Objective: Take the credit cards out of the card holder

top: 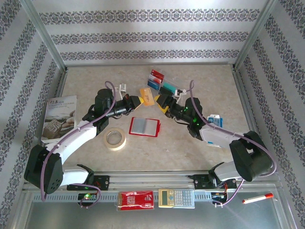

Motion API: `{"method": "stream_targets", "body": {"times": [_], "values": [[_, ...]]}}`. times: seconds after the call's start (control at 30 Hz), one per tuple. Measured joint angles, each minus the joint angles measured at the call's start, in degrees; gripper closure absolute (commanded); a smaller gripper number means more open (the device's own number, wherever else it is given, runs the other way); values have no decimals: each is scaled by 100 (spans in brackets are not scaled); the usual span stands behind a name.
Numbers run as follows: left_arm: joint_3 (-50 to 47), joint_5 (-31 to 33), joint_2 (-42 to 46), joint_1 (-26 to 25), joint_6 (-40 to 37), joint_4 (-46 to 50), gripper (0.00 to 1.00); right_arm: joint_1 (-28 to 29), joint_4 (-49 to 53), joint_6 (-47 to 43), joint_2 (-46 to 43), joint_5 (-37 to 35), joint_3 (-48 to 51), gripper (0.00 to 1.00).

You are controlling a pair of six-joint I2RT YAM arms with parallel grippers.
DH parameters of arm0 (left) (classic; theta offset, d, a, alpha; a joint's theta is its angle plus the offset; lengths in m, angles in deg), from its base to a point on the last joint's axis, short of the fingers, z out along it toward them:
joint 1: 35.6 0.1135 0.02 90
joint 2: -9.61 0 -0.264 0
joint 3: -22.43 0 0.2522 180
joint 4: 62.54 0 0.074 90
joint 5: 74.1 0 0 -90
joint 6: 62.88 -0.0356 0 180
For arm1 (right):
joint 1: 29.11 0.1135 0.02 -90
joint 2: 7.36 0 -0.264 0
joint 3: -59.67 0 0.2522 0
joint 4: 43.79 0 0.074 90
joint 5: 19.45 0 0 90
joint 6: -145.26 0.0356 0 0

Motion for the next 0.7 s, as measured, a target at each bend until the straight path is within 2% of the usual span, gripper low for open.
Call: {"method": "stream_targets", "body": {"times": [0.23,0.33,0.5,0.7], "values": [[0,-149,-2,0,184,-260,100,192,-304,125,96,212,-249,47],[0,-157,-2,0,188,-260,100,192,-337,144,96,210,-249,59],[0,-164,-2,0,186,-260,100,166,-369,219,96,214,-249,68],[-4,-120,-2,0,177,-208,100,133,-450,203,98,278,-249,99]]}}
